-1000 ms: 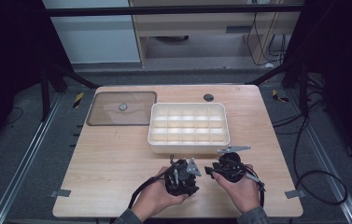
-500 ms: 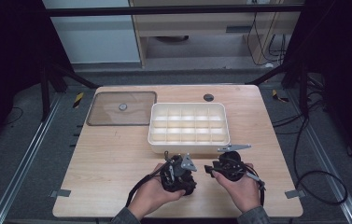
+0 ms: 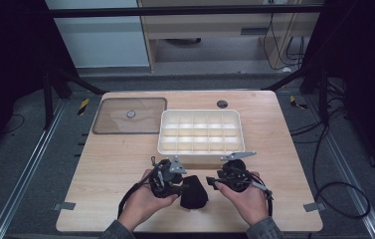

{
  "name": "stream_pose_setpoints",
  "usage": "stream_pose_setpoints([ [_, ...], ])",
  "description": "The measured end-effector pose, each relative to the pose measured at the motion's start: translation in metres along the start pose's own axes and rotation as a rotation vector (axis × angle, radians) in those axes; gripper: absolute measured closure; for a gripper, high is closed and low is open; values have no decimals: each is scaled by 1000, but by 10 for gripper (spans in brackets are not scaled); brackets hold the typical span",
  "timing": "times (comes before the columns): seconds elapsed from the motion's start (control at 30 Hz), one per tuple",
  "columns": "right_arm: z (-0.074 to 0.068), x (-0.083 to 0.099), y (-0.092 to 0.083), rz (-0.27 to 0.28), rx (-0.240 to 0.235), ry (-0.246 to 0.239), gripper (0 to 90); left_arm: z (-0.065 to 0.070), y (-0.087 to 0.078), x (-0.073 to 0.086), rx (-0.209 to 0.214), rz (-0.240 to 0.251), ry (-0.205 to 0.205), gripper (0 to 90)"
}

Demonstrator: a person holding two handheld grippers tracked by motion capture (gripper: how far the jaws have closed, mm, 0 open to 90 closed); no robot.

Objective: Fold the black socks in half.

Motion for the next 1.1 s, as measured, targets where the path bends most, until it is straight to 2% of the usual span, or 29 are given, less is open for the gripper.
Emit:
stream_pose_setpoints([
  [0.23,-15,-7,7,-13,-21,-24,396,-22,-9,32,-94,7,-62,549],
  [0.37,-19,-9,13,-28,-27,-28,350,-34,-16,51,-121,27,-111,457],
  [0.53,-26,-11,21,-54,-38,-29,307,-48,-24,73,-164,41,-172,255],
  [0.67,-31,-13,27,-71,-47,-38,295,-57,-30,86,-167,50,-211,135],
  [0.83,-32,-15,31,-82,-37,-53,332,-65,-32,96,-169,70,-233,87],
  [1.1,-29,-14,38,-121,-32,-48,339,-75,-29,112,-185,68,-268,77],
])
Point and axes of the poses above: each handheld gripper's, and its own axes: y roughly forward along the jaws, x roughly out of its underside, z roughly to its right, the point moved 1 cm from there along y, roughly forward along the jaws, and after that the axes turned 13 degrees about x, right-handed, at the moved point
